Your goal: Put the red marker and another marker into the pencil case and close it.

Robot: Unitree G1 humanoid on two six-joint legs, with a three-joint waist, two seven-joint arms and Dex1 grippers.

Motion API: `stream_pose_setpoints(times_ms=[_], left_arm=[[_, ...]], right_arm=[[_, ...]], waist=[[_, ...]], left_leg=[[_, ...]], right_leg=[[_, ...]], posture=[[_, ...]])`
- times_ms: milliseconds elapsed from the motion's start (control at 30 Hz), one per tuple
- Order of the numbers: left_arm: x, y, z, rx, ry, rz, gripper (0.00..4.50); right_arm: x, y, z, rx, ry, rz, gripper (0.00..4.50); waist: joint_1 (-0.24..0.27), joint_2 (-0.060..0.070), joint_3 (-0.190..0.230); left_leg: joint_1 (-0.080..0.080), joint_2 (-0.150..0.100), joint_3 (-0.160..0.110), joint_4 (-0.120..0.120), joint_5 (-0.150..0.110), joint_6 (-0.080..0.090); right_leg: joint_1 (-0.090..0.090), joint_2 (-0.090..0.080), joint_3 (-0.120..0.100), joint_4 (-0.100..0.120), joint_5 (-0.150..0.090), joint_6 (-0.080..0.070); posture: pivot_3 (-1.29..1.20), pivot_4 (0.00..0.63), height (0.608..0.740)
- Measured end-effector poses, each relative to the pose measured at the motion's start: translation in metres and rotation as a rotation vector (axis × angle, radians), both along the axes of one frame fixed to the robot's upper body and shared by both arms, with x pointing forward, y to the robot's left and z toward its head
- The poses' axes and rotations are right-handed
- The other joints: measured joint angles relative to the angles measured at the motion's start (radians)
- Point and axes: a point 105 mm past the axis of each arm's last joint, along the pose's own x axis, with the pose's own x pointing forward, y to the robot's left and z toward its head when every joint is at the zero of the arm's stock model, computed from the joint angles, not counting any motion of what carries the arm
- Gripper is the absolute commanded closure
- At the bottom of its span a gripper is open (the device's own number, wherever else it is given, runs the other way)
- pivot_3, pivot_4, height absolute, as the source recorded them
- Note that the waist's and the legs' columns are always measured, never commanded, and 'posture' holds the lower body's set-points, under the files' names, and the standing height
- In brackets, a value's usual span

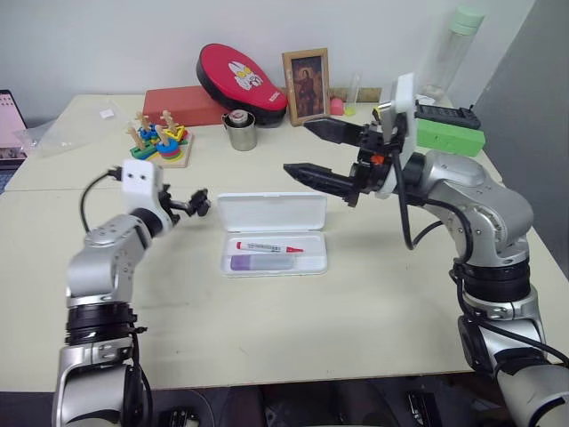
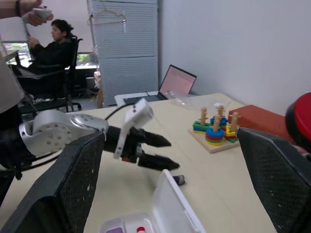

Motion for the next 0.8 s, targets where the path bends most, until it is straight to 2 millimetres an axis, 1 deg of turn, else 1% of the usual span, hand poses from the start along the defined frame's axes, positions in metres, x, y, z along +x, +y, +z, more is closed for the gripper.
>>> stream_pose_setpoints(times_ms=[133,167,200,233,333,467,600,667,700,800], left_arm=[[0.004,0.005,-0.023,0.015,0.066,0.027,0.02],[0.005,0.003,-0.028,0.014,0.073,0.021,0.02],[0.006,-0.001,-0.033,0.013,0.084,0.011,0.36],[0.009,-0.005,-0.035,0.017,0.084,0.006,0.45],[0.014,-0.009,-0.035,0.023,0.084,-0.01,1.09],[0.017,-0.01,-0.035,0.033,0.081,-0.021,1.87],[0.02,-0.011,-0.035,0.036,0.078,-0.031,2.76],[0.02,-0.012,-0.035,0.038,0.077,-0.036,3.02],[0.02,-0.012,-0.035,0.044,0.077,-0.038,3.31],[0.021,-0.014,-0.035,0.053,0.073,-0.046,3.9]], right_arm=[[-0.001,0.002,0.0,-0.004,-0.013,0.008,0.0],[-0.001,0.002,0.0,-0.004,-0.013,0.01,0.0],[-0.001,0.003,0.0,-0.003,-0.013,0.011,0.0],[-0.001,0.003,0.0,-0.001,-0.013,0.013,0.0],[-0.002,0.004,0.0,-0.001,-0.014,0.015,0.0],[-0.001,0.004,0.0,-0.001,-0.014,0.012,0.0],[0.0,0.004,0.001,0.0,-0.014,0.004,0.0],[0.0,0.004,0.001,0.0,-0.014,0.003,0.0],[0.0,0.004,0.001,0.0,-0.014,0.002,0.0],[0.0,0.003,0.0,-0.001,-0.015,0.001,0.0]], waist=[[0.003,0.0,0.0],[0.005,0.0,0.0],[0.008,0.0,0.0],[0.011,0.0,0.0],[0.016,0.0,0.0],[0.019,0.0,0.0],[0.019,0.0,0.0],[0.019,0.0,0.0],[0.019,0.0,0.0],[0.019,0.0,0.0]], left_leg=[[0.0,0.0,-0.001,0.0,0.0,0.0],[0.0,0.0,-0.001,0.0,0.0,0.0],[0.0,0.0,-0.001,0.0,0.0,0.0],[0.0,0.0,-0.002,0.0,0.0,0.0],[0.0,0.0,-0.003,0.0,0.0,0.0],[0.0,0.0,-0.004,0.0,0.0,0.0],[0.0,0.0,-0.005,0.0,0.0,0.0],[0.0,0.0,-0.005,0.0,0.0,0.0],[0.0,0.0,-0.005,0.0,0.0,0.0],[0.0,0.0,-0.006,0.0,0.0,0.0]], right_leg=[[0.0,0.0,-0.001,0.0,0.0,0.0],[0.001,0.0,-0.001,0.0,0.0,0.0],[0.001,0.0,-0.002,0.0,0.0,0.0],[0.001,0.0,-0.002,0.0,0.0,0.0],[0.002,0.0,-0.003,0.0,0.0,0.0],[0.002,0.0,-0.005,0.0,0.0,0.0],[0.003,0.0,-0.005,0.0,0.0,0.0],[0.003,0.0,-0.006,0.0,0.0,0.0],[0.003,0.0,-0.006,0.0,0.0,0.0],[0.003,0.0,-0.007,0.0,0.0,0.0]], posture=[[0.0,0.15,0.74],[0.0,0.15,0.74],[0.0,0.15,0.74],[0.0,0.15,0.74],[0.0,0.15,0.74],[0.0,0.15,0.74],[0.0,0.15,0.74],[0.0,0.15,0.74],[0.0,0.15,0.74],[0.0,0.15,0.74]])
